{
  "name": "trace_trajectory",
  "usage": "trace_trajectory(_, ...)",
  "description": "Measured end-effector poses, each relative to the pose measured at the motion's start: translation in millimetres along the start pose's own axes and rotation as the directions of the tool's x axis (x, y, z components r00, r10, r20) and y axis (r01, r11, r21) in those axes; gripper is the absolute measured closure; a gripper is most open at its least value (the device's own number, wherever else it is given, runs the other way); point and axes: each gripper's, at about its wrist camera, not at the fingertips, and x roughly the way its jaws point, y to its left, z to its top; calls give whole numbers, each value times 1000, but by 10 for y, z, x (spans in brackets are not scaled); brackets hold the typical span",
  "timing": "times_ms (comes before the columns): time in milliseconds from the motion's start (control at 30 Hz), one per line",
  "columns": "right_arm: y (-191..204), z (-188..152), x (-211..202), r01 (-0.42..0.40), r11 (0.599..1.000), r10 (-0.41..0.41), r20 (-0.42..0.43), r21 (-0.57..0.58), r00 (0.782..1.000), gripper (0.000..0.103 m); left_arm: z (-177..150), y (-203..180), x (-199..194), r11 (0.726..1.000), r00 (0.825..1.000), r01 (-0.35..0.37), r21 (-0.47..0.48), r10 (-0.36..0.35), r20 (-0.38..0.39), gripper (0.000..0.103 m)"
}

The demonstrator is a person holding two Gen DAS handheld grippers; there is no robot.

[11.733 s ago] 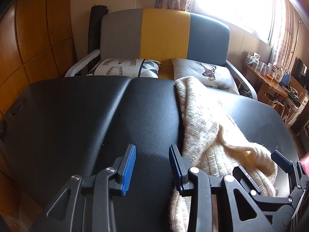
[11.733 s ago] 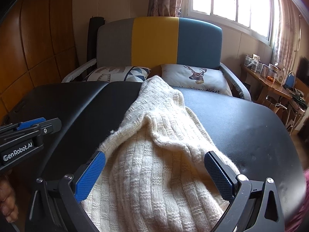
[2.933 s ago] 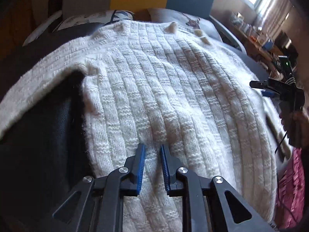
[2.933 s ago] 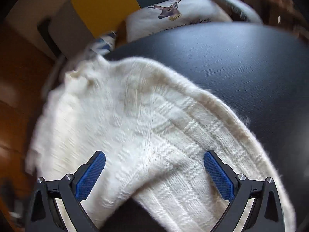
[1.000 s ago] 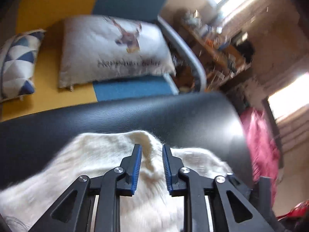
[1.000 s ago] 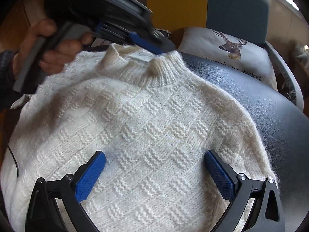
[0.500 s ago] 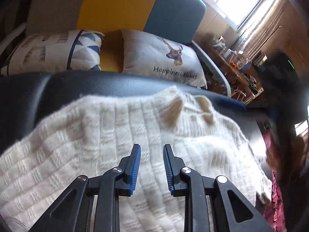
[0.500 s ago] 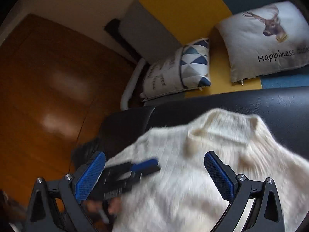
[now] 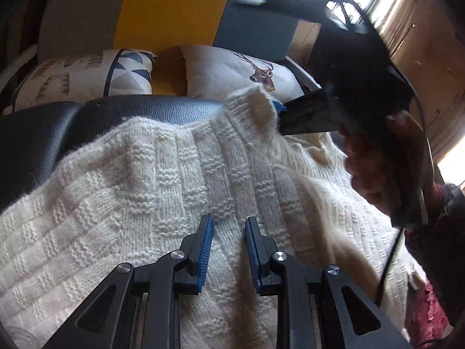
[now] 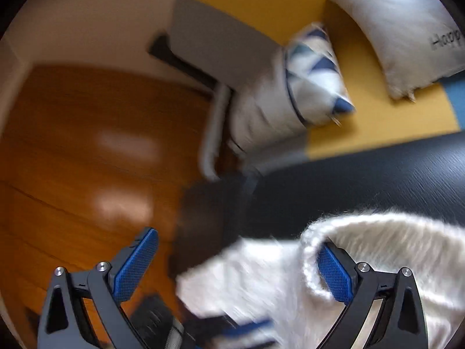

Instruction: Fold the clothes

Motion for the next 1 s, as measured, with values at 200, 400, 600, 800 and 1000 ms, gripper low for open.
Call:
trace_trajectory(200,129,-62,-155,149,986,-151,-19,-73,988,0,-28,-76,1,998,999,-47,34,47,10,81)
trace_trajectory(400,418,-682,-1220,177,972,-171,55,-155,984,0,-194,-241,-424,999,999,-38,9,38,33,81)
trace_trajectory(600,403,-1865,-2431,350,930,-337,115,-114,934,0,-406,-433,-903,1000,998,-21,-17,22,56,81)
trace_trajectory(800,303,-3073,-2821,642,751,-641,64,-154,765,0,-1169,-650,-1284,997,999,30,-65,-28,31,81)
trace_trajectory(1000,247,-3651,-2612,684,685,-700,32,-250,713,3,-1783,-584,-1367,986,999,34,-163,-39,-25,80)
